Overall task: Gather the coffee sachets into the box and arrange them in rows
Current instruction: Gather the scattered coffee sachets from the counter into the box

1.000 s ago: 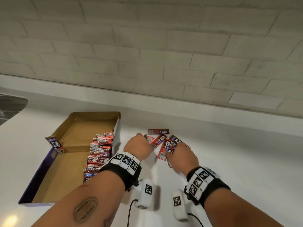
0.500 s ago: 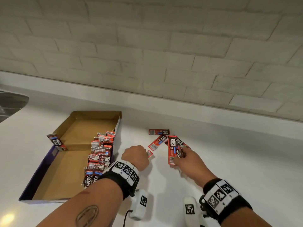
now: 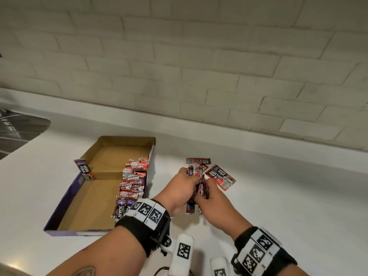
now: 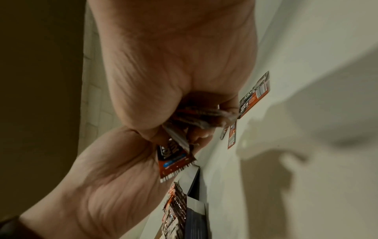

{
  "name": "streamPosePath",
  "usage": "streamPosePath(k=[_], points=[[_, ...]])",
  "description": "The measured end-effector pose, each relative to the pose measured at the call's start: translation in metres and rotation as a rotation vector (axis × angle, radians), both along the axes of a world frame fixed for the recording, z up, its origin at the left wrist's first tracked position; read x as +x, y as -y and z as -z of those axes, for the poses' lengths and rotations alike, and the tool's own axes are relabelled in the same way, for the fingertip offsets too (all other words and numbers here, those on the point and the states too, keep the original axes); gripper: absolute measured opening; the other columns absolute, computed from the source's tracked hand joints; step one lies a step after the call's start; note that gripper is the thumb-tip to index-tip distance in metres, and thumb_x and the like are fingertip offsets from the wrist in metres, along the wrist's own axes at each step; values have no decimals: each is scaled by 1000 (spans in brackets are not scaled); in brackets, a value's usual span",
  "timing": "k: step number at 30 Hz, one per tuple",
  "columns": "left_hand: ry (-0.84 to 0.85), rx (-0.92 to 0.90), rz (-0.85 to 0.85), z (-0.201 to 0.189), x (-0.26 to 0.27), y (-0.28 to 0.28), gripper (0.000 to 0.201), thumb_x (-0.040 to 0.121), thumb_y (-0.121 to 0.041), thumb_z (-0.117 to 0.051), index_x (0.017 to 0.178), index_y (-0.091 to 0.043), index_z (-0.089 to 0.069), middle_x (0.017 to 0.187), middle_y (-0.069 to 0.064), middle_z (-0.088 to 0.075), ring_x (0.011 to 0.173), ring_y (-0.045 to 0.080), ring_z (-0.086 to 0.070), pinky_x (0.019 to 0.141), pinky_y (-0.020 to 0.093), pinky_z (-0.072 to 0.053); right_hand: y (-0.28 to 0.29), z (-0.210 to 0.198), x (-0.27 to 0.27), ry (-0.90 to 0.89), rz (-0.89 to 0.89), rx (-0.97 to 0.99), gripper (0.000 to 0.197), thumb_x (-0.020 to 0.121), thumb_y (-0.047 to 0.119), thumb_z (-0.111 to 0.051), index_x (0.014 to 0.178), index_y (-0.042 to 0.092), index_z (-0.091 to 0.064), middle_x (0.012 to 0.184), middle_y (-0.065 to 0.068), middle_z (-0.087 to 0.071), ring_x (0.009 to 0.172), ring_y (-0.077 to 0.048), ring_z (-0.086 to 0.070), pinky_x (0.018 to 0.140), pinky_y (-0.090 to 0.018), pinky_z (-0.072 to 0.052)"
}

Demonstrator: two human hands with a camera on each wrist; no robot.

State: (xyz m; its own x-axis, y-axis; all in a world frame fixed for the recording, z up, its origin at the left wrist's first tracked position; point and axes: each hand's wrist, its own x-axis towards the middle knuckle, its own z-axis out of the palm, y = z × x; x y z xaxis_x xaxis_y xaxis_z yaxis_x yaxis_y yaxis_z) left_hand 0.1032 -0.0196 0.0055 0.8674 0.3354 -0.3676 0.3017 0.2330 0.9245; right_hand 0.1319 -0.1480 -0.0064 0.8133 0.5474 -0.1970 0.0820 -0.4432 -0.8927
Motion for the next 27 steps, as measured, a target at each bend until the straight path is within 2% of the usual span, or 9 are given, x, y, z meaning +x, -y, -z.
streamPosePath(k=[2,4,8,12,17,21,23,25,27], points=[[-6,-120,-8,-4,-7,-1,26,94,-6,-50,119,1,-56,111,25,-69,95,36,-71,81,46,-57,-7,-3,-6,-27,-22,54,19,103,21,-57,119,24,-47,107,4,-68,90,1,-68,74,-21,-55],[-19,-201,6,-11,-17,-3,25,95,-14,-50,110,2,-63,101,26,-66,89,35,-65,79,45,-52,-15,-4,-12,-37,-39,58,21,103,23,-56,122,23,-45,116,0,-65,99,-3,-67,82,-24,-57],[-37,-330,93,-24,-32,-9,42,99,-31,-46,70,-16,-73,72,6,-66,64,21,-62,63,30,-48,-28,-14,-25,-81,-88,72,37,100,14,-55,133,24,-43,117,3,-65,103,-6,-65,79,-20,-52],[-105,-150,111,-23,-44,-14,27,99,-36,-51,96,-14,-65,70,3,-60,59,17,-56,50,24,-39,-36,-26,-37,-88,-155,44,42,86,-5,-53,119,22,-55,94,-3,-71,81,-30,-73,63,-29,-59],[-42,42,106,-21,-56,-22,17,98,-20,-51,111,-16,-62,103,14,-66,92,22,-56,81,38,-40,-42,-22,-43,-149,-120,-10,30,89,-2,-47,102,20,-63,85,-1,-70,66,-7,-68,54,-18,-48],[136,37,46,-26,-60,-38,62,93,-12,-61,143,-44,-43,124,6,-59,105,20,-59,96,42,-48,-44,-18,-46,-293,-174,-6,38,88,-2,-40,120,14,-53,114,-5,-67,70,-21,-70,56,-34,-53],[192,59,76,-27,-61,-41,55,93,-19,-67,137,-47,-50,125,1,-60,110,19,-61,98,39,-50,-46,-20,-47,-343,-192,-8,33,91,-2,-40,115,16,-51,105,-10,-63,58,-18,-67,53,-37,-56],[204,132,46,-26,-62,-46,34,96,-13,-65,121,-36,-62,118,0,-64,100,17,-65,85,30,-54,-48,-22,-46,-352,-196,-19,26,90,-3,-45,105,17,-52,87,-13,-56,49,-16,-58,47,-33,-51],[200,184,10,-22,-62,-52,27,96,-4,-63,111,-27,-65,117,3,-66,103,20,-66,86,31,-57,-50,-23,-44,-383,-169,13,22,88,-2,-53,102,14,-52,78,-11,-51,48,-16,-50,44,-28,-41]])
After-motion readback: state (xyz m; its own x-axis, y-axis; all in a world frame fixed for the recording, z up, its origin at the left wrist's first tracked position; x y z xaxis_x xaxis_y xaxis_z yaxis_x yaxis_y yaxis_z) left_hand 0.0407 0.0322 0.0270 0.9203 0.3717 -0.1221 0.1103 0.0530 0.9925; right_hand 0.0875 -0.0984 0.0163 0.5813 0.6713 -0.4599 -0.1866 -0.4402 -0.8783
